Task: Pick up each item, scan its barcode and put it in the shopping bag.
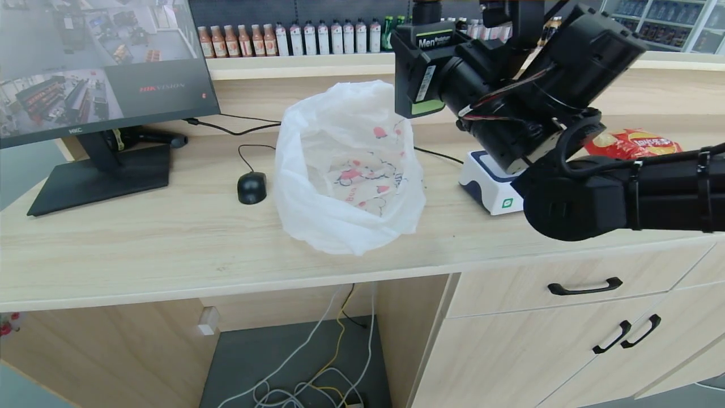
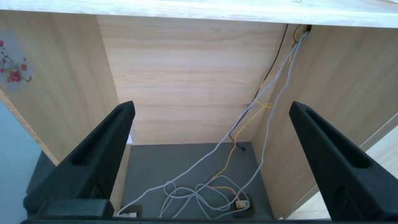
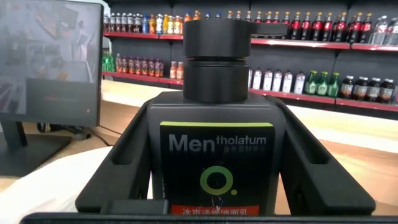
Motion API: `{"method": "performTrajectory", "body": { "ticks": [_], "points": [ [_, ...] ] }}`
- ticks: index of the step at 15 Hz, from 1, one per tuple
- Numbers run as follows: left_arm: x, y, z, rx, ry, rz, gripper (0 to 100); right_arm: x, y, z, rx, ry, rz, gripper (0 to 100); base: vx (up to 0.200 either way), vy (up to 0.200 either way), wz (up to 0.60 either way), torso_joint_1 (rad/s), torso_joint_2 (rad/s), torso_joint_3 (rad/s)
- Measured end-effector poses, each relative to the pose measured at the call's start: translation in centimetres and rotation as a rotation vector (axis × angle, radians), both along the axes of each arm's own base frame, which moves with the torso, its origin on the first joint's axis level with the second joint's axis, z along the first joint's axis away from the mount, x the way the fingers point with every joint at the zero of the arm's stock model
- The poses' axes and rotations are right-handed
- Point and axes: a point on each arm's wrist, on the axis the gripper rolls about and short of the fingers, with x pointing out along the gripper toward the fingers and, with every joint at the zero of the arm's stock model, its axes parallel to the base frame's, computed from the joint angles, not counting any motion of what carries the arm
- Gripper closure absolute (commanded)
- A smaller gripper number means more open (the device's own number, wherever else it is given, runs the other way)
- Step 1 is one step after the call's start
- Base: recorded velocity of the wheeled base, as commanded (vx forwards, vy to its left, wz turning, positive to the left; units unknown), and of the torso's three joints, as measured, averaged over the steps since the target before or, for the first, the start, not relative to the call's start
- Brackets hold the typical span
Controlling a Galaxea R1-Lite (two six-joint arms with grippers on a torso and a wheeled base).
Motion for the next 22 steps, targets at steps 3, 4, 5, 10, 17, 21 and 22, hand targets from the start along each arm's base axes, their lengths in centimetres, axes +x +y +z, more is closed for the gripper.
{"method": "performTrajectory", "body": {
  "ticks": [3, 4, 5, 10, 17, 21, 22],
  "points": [
    [0.0, 0.0, 0.0, 0.000, 0.000, 0.000, 0, 0.8, 2.0, -1.1, -0.010, 0.013, 0.029, 100, 0.000, 0.000, 0.00, 0.000, 0.00, 0.000],
    [0.0, 0.0, 0.0, 0.000, 0.000, 0.000, 0, 0.9, 2.9, -1.4, -0.010, 0.015, 0.044, 100, 0.000, 0.000, 0.00, 0.000, 0.00, 0.000],
    [0.0, 0.0, 0.0, 0.000, 0.000, 0.001, 0, 0.9, 4.1, -1.7, -0.013, 0.018, 0.064, 100, 0.000, 0.000, 0.00, 0.000, 0.00, 0.000],
    [0.0, 0.0, 0.0, 0.000, 0.000, 0.000, 0, 1.5, 8.0, -3.1, -0.001, 0.046, 0.084, 100, 0.000, 0.000, 0.00, 0.000, 0.00, 0.000],
    [0.0, 0.0, 0.0, 0.000, 0.000, 0.001, 0, 2.6, 9.2, -5.1, 0.028, 0.100, 0.096, 100, 0.000, 0.000, 0.00, 0.000, 0.00, 0.000],
    [0.0, 0.0, 0.0, 0.000, 0.000, 0.000, 0, 3.2, 9.6, -6.5, 0.024, 0.177, 0.114, 100, 0.000, 0.000, 0.00, 0.000, 0.00, 0.000],
    [0.0, 0.0, 0.0, 0.000, 0.000, 0.000, 0, 3.4, 9.6, -6.7, 0.018, 0.190, 0.112, 100, 0.000, 0.000, 0.00, 0.000, 0.00, 0.000]
  ]
}}
